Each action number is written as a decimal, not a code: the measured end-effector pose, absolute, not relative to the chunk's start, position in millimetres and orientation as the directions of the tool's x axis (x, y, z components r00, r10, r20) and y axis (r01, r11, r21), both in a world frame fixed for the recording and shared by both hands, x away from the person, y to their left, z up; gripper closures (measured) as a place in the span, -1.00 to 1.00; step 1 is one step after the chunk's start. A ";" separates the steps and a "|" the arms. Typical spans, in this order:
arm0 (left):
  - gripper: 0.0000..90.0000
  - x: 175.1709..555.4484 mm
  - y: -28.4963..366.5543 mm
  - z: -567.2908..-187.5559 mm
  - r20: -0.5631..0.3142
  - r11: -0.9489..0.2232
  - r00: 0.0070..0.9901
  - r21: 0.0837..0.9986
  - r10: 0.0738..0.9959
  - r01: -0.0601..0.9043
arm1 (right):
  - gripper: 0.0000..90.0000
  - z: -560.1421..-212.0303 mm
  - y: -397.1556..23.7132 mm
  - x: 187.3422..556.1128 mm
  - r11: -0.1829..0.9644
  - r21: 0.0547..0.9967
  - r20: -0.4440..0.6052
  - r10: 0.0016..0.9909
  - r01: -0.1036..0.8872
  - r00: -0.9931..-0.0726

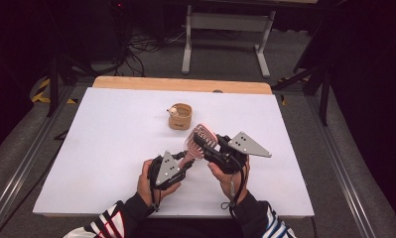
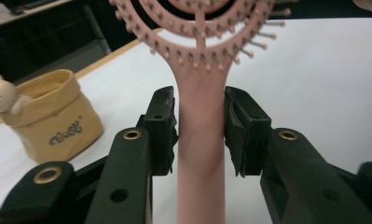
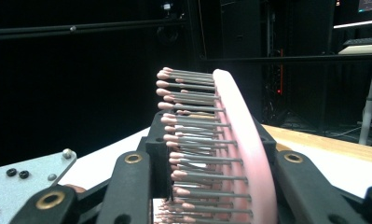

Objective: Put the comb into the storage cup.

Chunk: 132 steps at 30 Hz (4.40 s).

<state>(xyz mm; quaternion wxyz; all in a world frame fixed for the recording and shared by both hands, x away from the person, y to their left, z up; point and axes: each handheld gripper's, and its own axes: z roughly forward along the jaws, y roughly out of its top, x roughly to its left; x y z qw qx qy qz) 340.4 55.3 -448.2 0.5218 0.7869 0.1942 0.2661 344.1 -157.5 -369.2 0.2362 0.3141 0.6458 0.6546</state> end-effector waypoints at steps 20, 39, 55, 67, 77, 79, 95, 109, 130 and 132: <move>-0.27 343.0 89.6 -443.6 0.233 -0.393 0.830 0.919 0.507 -0.018 | 0.41 -354.0 -189.6 340.9 -0.052 0.999 0.047 0.767 0.011 -0.640; -0.59 344.9 129.2 -438.0 0.239 -0.416 0.827 0.909 0.509 -0.007 | 0.41 -353.5 -200.4 341.4 -0.024 1.000 0.020 0.772 0.002 -0.635; -0.79 339.6 165.7 -442.7 0.186 -0.374 0.826 0.927 0.532 0.032 | 0.41 -351.3 -202.8 341.3 -0.016 1.000 0.003 0.774 -0.015 -0.633; -0.85 334.4 197.0 -449.3 0.151 -0.354 0.805 0.932 0.574 0.077 | 0.41 -345.8 -207.0 347.6 -0.028 0.999 0.001 0.791 -0.034 -0.611; -0.86 328.1 217.2 -454.2 0.134 -0.352 0.788 0.930 0.600 0.110 | 0.41 -341.5 -207.9 359.3 -0.016 0.999 -0.014 0.804 -0.046 -0.595; -0.86 327.1 220.3 -454.3 0.131 -0.351 0.787 0.929 0.603 0.115 | 0.41 -340.0 -207.9 361.8 -0.023 0.998 -0.011 0.804 -0.050 -0.595; -0.87 329.0 231.2 -455.1 0.093 -0.321 0.775 0.936 0.625 0.146 | 0.41 -311.1 -208.2 390.0 -0.018 0.997 -0.025 0.821 -0.070 -0.571; -0.86 334.7 236.2 -456.7 0.054 -0.290 0.772 0.942 0.633 0.172 | 0.41 -286.6 -197.1 415.3 -0.020 0.997 -0.030 0.818 -0.080 -0.574; -0.87 336.9 232.7 -454.7 0.064 -0.294 0.781 0.943 0.621 0.156 | 0.41 -279.7 -174.6 445.8 -0.012 0.996 -0.038 0.828 -0.084 -0.559; -0.87 335.9 231.8 -454.2 0.068 -0.297 0.782 0.942 0.619 0.153 | 0.41 -280.0 -172.3 448.1 -0.013 0.996 -0.037 0.829 -0.086 -0.558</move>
